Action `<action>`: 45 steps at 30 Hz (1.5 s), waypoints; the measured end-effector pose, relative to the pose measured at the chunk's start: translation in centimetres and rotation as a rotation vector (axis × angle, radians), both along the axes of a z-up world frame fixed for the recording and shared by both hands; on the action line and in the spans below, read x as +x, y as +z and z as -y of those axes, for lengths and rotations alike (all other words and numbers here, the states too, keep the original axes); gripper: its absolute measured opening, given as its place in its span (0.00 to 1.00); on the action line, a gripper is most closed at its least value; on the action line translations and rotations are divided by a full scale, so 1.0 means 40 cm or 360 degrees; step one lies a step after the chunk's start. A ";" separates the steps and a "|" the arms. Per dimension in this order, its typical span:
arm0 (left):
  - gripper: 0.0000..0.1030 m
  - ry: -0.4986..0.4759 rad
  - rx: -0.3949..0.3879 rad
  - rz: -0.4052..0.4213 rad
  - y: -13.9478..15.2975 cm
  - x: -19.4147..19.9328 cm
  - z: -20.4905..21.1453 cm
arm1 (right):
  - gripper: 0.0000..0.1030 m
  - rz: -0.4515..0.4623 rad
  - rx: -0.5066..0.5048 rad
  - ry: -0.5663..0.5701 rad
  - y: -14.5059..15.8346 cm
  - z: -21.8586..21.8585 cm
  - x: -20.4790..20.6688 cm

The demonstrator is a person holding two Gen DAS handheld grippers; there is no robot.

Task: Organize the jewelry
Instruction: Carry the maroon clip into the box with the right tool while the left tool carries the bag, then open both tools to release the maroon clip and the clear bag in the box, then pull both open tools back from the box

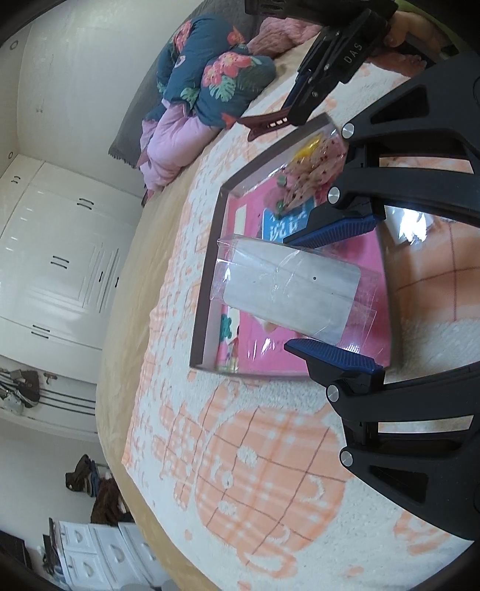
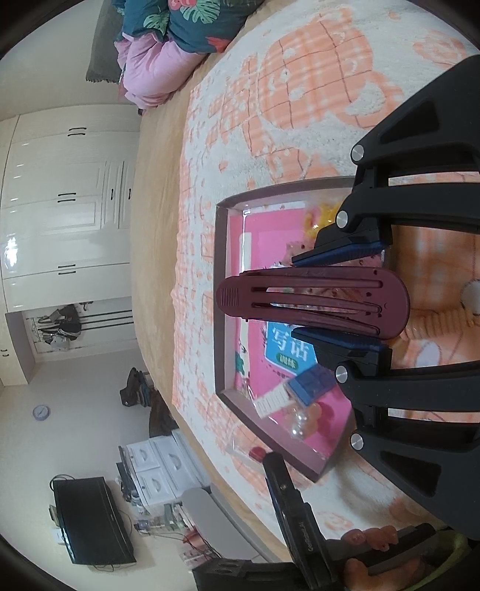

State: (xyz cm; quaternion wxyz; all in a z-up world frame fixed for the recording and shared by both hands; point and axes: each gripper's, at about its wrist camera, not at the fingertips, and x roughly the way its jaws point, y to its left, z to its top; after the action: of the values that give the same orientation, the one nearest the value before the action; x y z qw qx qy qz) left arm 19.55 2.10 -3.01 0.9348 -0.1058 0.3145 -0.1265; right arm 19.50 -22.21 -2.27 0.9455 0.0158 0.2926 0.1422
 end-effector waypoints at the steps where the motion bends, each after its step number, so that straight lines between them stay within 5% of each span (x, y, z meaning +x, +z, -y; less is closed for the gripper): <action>1: 0.40 0.0005 0.0000 -0.0003 -0.002 0.004 -0.002 | 0.31 -0.0002 0.0000 -0.0006 -0.001 0.002 0.005; 8: 0.33 0.0024 0.0049 -0.0017 -0.018 0.033 0.002 | 0.31 -0.0005 -0.0007 -0.0056 -0.010 0.023 0.050; 35: 0.31 0.0028 0.0100 -0.0065 -0.049 0.077 0.017 | 0.37 -0.0197 0.0003 -0.0119 -0.099 0.047 0.166; 39: 0.42 0.0021 0.0079 -0.0050 -0.038 0.057 0.022 | 0.49 -0.0162 0.0028 -0.0128 -0.080 0.057 0.135; 45: 0.54 -0.0045 0.0067 -0.0026 -0.020 0.015 0.043 | 0.51 -0.0143 0.0061 -0.0104 -0.056 0.071 0.053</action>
State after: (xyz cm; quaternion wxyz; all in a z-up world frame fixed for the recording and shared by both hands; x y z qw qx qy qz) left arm 20.16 0.36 -3.83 0.9324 -0.0826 0.3261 -0.1321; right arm 21.64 -25.05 -4.51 0.9350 0.0497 0.3314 0.1159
